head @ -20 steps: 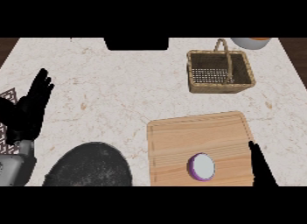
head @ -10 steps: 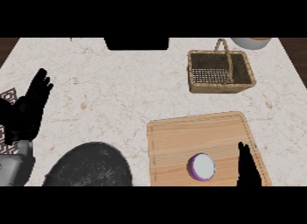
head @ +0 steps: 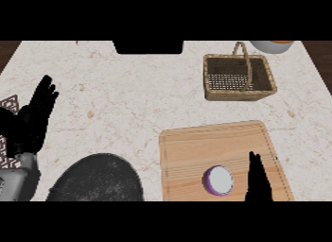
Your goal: Pick the can from the cutting board and place it in the basket
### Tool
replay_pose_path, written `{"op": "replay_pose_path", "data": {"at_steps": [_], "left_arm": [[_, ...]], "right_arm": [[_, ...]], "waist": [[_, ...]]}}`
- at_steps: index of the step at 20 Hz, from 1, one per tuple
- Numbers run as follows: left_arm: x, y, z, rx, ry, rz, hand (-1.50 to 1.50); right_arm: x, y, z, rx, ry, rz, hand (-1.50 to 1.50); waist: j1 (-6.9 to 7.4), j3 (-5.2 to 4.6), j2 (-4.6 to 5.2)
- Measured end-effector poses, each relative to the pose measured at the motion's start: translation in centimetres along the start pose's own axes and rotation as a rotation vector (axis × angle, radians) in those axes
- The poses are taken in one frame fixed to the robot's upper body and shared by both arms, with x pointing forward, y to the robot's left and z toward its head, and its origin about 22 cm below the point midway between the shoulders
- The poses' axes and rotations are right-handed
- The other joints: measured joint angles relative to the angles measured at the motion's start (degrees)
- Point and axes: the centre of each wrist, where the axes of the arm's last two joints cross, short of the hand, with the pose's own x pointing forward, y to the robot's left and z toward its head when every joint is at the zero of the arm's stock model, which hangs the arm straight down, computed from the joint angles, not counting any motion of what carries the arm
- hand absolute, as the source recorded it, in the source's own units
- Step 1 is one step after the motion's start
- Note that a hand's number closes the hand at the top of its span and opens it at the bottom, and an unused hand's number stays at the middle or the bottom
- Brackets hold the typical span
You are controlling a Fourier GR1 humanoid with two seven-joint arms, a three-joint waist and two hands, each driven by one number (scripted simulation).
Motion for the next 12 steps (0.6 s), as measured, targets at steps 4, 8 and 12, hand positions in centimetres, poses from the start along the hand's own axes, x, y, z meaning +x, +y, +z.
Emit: {"op": "replay_pose_path", "data": {"at_steps": [4, 8, 12], "left_arm": [[-0.3, 0.1, 0.1, -0.002, -0.005, -0.002, 0.0], [0.1, -0.3, 0.1, -0.002, -0.001, -0.003, 0.0], [-0.1, 0.0, 0.6, 0.002, -0.003, -0.012, 0.0]], "right_arm": [[-0.2, 0.5, 0.0, 0.004, 0.008, 0.009, -1.5], [-0.5, 1.2, -0.4, 0.004, 0.03, 0.032, -1.5], [-1.2, 2.4, -0.6, 0.008, 0.056, 0.065, -1.5]], "waist": [[0.01, -0.01, -0.01], [0.0, 0.0, 0.0], [0.05, 0.0, 0.0]]}}
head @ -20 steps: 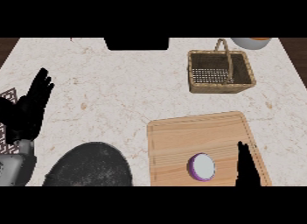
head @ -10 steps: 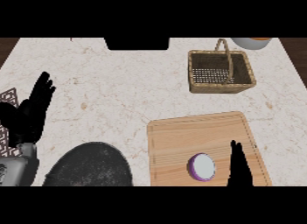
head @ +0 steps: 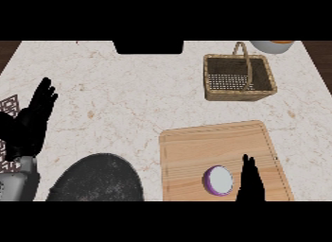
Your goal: Pick the can from the cutting board and place it in the basket
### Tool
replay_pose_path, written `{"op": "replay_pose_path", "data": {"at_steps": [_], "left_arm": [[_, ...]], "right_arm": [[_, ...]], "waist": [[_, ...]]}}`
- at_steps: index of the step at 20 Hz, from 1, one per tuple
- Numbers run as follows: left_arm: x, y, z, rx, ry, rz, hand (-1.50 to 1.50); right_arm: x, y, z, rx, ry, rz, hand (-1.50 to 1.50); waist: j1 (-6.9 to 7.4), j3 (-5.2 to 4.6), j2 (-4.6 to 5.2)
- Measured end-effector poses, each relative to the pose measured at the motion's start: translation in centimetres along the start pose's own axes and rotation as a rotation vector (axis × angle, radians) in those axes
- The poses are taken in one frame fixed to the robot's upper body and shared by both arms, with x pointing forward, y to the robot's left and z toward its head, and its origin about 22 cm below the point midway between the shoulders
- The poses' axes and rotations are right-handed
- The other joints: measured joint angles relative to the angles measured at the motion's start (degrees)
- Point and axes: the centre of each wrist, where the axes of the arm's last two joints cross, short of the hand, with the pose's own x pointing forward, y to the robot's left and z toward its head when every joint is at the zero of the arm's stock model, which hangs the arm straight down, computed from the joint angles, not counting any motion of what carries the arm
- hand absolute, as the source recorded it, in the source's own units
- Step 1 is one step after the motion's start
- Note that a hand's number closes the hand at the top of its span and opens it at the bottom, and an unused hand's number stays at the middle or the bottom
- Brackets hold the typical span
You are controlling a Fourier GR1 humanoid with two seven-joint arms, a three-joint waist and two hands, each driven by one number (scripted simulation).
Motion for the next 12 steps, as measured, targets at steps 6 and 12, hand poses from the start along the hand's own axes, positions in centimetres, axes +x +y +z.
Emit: {"op": "replay_pose_path", "data": {"at_steps": [6, 12], "left_arm": [[0.2, 0.1, -0.5, -0.006, 0.001, 0.0, 0.0], [-0.1, -0.2, -1.1, -0.006, 0.001, -0.003, 0.0]], "right_arm": [[-0.3, 0.4, -1.2, -0.003, 0.015, 0.007, -1.5], [-0.1, 1.7, -2.2, 0.016, 0.017, 0.02, -1.5]], "waist": [[-0.04, -0.01, 0.02], [-0.03, -0.01, 0.04]]}}
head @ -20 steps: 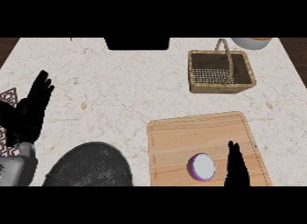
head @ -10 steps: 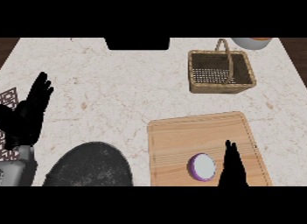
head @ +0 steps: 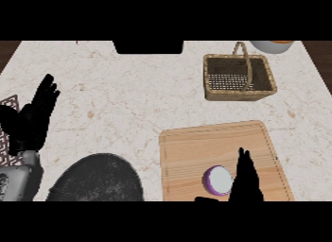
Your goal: Pick the can from the cutting board and place it in the basket
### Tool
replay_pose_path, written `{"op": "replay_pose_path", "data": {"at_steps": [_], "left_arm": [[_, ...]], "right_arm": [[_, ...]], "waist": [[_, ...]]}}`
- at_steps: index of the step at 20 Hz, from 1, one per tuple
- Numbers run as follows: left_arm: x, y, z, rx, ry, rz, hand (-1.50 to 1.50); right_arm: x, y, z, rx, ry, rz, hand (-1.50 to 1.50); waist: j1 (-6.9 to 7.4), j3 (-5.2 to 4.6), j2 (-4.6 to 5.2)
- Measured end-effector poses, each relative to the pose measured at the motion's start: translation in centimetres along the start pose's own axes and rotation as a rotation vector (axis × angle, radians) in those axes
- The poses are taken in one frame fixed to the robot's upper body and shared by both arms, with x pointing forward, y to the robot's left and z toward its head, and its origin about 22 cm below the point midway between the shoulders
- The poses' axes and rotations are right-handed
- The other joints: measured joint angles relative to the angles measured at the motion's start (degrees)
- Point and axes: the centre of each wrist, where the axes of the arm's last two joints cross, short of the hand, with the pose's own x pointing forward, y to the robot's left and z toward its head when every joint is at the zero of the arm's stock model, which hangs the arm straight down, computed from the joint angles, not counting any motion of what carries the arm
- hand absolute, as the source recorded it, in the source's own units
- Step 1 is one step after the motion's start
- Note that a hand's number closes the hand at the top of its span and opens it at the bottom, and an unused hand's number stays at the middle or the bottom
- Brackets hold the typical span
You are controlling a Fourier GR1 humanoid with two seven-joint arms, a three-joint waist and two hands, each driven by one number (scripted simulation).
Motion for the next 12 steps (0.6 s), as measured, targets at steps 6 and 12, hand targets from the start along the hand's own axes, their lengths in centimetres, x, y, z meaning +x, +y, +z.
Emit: {"op": "replay_pose_path", "data": {"at_steps": [6, 12], "left_arm": [[0.1, 0.6, 0.0, -0.003, -0.001, 0.006, 0.0], [0.4, 0.3, 0.2, 0.008, -0.002, 0.003, 0.0]], "right_arm": [[-0.7, 1.0, -0.9, 0.024, 0.016, 0.008, -1.5], [-1.7, 2.0, -1.5, 0.099, -0.006, 0.017, 1.5]], "waist": [[0.03, -0.01, -0.01], [0.0, -0.17, -0.2]]}}
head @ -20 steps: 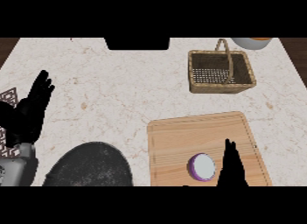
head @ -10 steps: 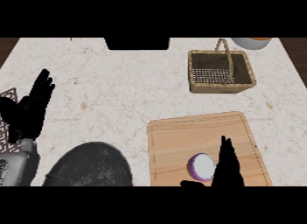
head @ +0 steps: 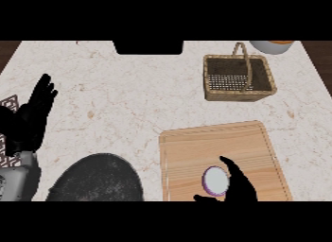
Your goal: Pick the can from the cutting board and place it in the basket
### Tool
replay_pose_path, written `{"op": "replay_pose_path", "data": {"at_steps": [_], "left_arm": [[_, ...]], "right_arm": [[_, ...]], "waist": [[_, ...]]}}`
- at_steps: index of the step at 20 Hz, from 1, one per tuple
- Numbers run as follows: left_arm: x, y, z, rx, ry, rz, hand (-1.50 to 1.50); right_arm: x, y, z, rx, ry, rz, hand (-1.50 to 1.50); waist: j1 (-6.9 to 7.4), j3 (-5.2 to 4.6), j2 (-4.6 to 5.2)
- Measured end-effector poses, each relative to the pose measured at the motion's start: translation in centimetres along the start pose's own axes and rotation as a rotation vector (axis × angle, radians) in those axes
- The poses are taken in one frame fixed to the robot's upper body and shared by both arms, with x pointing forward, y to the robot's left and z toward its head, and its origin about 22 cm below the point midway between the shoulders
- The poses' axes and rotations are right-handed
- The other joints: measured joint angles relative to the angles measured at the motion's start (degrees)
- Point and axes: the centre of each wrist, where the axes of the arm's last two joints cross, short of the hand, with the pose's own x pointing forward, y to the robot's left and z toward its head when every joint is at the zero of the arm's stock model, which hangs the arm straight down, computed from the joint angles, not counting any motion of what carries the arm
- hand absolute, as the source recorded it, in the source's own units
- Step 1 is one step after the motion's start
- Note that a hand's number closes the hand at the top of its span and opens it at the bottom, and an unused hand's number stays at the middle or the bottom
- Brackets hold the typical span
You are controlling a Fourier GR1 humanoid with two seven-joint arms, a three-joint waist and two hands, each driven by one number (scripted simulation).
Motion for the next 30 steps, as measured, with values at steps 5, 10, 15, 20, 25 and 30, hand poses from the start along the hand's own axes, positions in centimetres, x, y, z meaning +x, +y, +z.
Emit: {"op": "replay_pose_path", "data": {"at_steps": [5, 10, 15, 20, 25, 30], "left_arm": [[-0.1, -0.5, 0.3, -0.004, -0.004, 0.001, 0.0], [0.1, -0.5, 0.6, -0.009, -0.003, 0.002, 0.0], [-0.3, -0.2, -0.4, -0.013, -0.006, 0.007, 0.0], [0.1, -1.2, -0.7, -0.055, -0.013, 0.004, 0.0], [0.4, -1.3, -0.9, -0.033, -0.014, 0.003, 0.0], [-0.4, -0.7, -0.2, -0.013, -0.001, -0.004, 0.0]], "right_arm": [[0.3, 0.4, -0.1, 0.046, -0.04, 0.017, 1.5], [0.0, 1.1, 0.0, 0.048, -0.071, 0.004, 1.5], [0.4, 2.1, 1.4, 0.138, -0.221, 0.052, 1.5], [1.4, 4.0, 5.0, 0.422, -0.611, 0.223, 1.5], [2.3, 3.8, 7.2, 0.613, -0.854, 0.108, 1.5], [3.9, 0.8, 9.0, 0.645, -0.989, -0.14, 1.5]], "waist": [[-0.09, -0.42, -0.32], [-0.12, -0.6, -0.53], [0.33, -0.64, -0.35], [2.84, -0.21, 0.17], [1.37, 0.1, 0.27], [0.49, 0.17, 0.13]]}}
